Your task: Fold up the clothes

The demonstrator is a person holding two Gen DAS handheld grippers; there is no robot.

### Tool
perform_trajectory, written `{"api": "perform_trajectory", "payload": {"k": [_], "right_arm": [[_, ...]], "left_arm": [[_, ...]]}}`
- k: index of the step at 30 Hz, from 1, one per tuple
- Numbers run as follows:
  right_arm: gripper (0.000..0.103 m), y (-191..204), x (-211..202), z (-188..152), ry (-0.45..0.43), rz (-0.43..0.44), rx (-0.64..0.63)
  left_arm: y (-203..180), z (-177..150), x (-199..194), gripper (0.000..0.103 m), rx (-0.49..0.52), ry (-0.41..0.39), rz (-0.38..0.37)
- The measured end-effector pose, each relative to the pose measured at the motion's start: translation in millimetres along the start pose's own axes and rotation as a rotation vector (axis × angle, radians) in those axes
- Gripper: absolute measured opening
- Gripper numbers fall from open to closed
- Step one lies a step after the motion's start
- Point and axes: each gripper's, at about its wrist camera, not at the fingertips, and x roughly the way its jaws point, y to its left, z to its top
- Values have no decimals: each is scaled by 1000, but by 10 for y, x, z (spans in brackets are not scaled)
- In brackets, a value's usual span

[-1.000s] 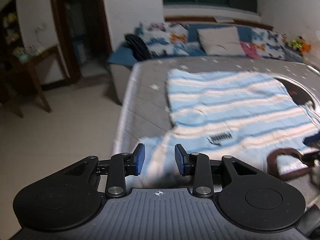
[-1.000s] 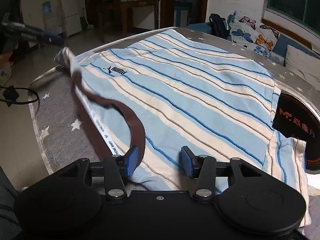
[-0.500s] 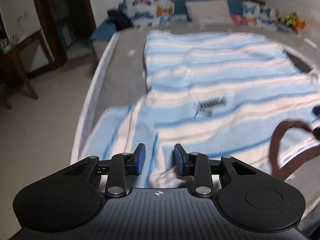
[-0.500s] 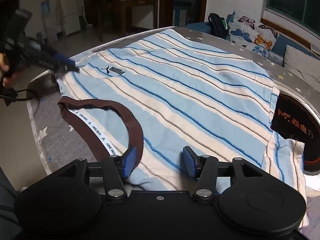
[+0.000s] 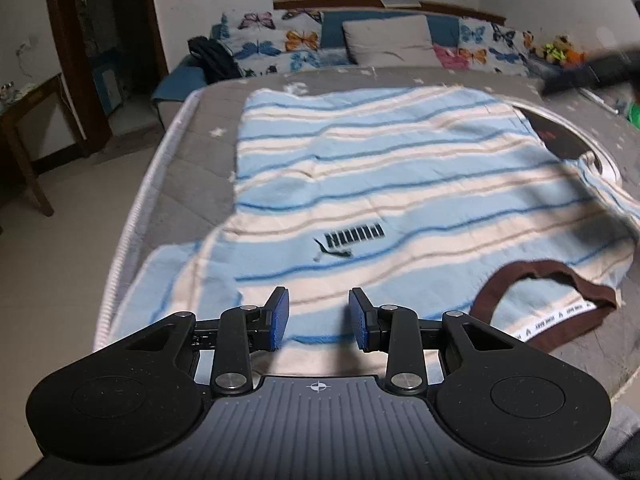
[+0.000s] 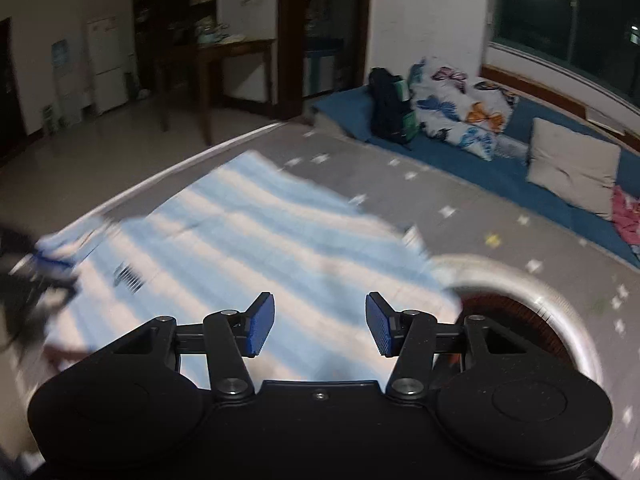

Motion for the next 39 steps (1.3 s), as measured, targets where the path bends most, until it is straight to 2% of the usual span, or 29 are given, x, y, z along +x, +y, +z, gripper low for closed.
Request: {"api": "perform_trajectory", "payload": {"k": [3,7,10,15,20,22,25,31,34,36,39], "right_arm": [[54,-152,171,143,-6,-38,26],[54,-116,300,-22,22,10,49],[54,16,342,-233,57,43,17],[54,336,283,-550,94,98,-50],[57,571,199,-767,90,106,-105],[60,622,175,-837,88,114,-89],[62,630,175,-953,92,117,-65],[68,601,104,-1062,52,129,-30],[70,593,90,-1099,38,141,-24],[70,594,82,-1116,29,149,-36],[72,566,71,-1141,16,169,-28]], "left_arm": [[-53,-3,32,35,11,16,0],[-54,230,-8,37,16,-11,-15],[-70,517,11,37,18,-44,-57],[-209,1121,195,37,15,-74,-170],[-561,1742,596,36,50,-87,-255],[-727,1977,801,36,59,-81,-298],[-937,2202,1030,36,99,-77,-318],[-1367,2615,1649,36,146,-11,-362],[-1491,2709,1964,35,133,71,-391],[-1574,2763,2175,34,129,125,-379],[-1648,2810,2315,34,143,150,-360]]}}
